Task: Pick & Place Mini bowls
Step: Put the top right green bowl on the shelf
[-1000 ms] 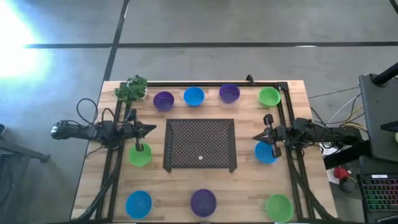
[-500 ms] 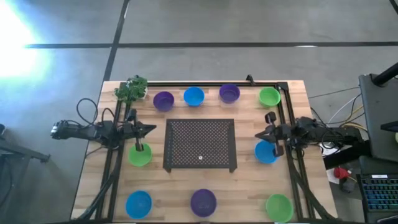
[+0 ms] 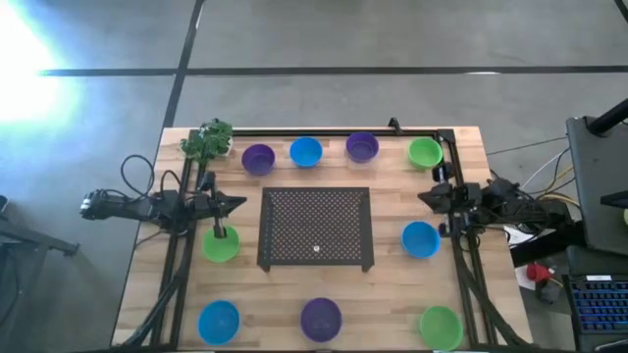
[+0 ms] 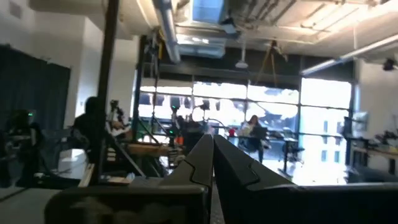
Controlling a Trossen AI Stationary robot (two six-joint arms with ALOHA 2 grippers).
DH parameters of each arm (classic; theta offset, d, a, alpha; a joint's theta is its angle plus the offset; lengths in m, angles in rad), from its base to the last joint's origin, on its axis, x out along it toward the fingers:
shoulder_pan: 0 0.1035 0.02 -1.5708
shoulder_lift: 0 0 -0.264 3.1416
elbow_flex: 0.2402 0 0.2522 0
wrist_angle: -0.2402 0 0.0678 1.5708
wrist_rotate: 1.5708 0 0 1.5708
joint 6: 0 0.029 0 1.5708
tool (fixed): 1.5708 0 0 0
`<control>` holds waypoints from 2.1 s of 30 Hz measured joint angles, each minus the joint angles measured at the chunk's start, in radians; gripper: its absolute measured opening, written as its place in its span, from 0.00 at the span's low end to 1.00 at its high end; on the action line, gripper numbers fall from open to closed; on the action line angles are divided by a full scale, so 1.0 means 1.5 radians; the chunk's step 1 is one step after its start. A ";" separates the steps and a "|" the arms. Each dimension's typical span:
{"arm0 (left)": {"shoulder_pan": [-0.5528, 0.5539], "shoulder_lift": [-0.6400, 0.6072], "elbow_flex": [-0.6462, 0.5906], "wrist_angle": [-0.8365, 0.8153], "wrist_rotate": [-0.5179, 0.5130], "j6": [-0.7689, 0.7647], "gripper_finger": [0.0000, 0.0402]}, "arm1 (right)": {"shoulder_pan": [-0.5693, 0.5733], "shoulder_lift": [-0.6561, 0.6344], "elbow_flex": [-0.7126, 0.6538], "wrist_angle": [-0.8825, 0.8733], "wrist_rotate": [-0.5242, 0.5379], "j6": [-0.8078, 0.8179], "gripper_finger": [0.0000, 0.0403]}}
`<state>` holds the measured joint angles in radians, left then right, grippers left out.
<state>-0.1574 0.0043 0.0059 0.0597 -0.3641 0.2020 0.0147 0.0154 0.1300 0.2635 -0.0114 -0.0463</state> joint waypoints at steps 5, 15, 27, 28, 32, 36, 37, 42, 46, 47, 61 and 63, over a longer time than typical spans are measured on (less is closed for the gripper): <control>-0.001 0.000 0.000 0.000 0.000 0.000 0.00 | 0.000 0.000 0.040 -0.047 0.028 0.046 0.02; -0.001 0.000 0.000 0.000 0.000 0.000 0.00 | 0.000 0.001 0.051 -0.068 0.046 0.084 0.02; 0.000 0.000 0.000 0.000 0.000 0.000 0.00 | 0.000 0.009 0.069 -0.079 0.200 0.046 0.02; 0.000 0.000 0.000 0.000 0.000 0.000 0.00 | 0.000 0.015 0.073 -0.090 0.222 0.044 0.02; 0.000 0.000 0.000 0.000 0.000 0.000 0.00 | 0.000 0.050 0.097 -0.127 0.334 0.047 0.02; 0.000 0.000 0.000 0.000 0.000 0.000 0.00 | 0.000 0.113 0.133 -0.175 0.439 0.065 0.02; 0.000 0.000 0.000 0.000 0.000 0.000 0.00 | 0.000 0.131 0.143 -0.184 0.461 0.071 0.02; 0.000 0.000 0.000 0.000 0.000 0.000 0.00 | 0.000 0.231 0.197 -0.240 0.530 0.096 0.02; 0.000 0.000 0.000 0.000 0.000 0.000 0.00 | 0.000 0.307 0.232 -0.259 0.534 0.099 0.02; 0.000 0.000 0.000 0.000 0.000 0.000 0.00 | 0.000 0.323 0.240 -0.259 0.535 0.099 0.02; 0.000 0.000 0.000 0.000 0.000 0.000 0.00 | -0.023 0.470 0.334 -0.379 0.533 0.182 0.02; 0.000 0.000 0.000 0.000 0.000 0.000 0.00 | -0.039 0.483 0.340 -0.418 0.531 0.208 0.02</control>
<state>-0.1574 0.0043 0.0059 0.0597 -0.3641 0.2020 -0.0436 0.7405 0.6406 -0.3641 0.7857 0.2664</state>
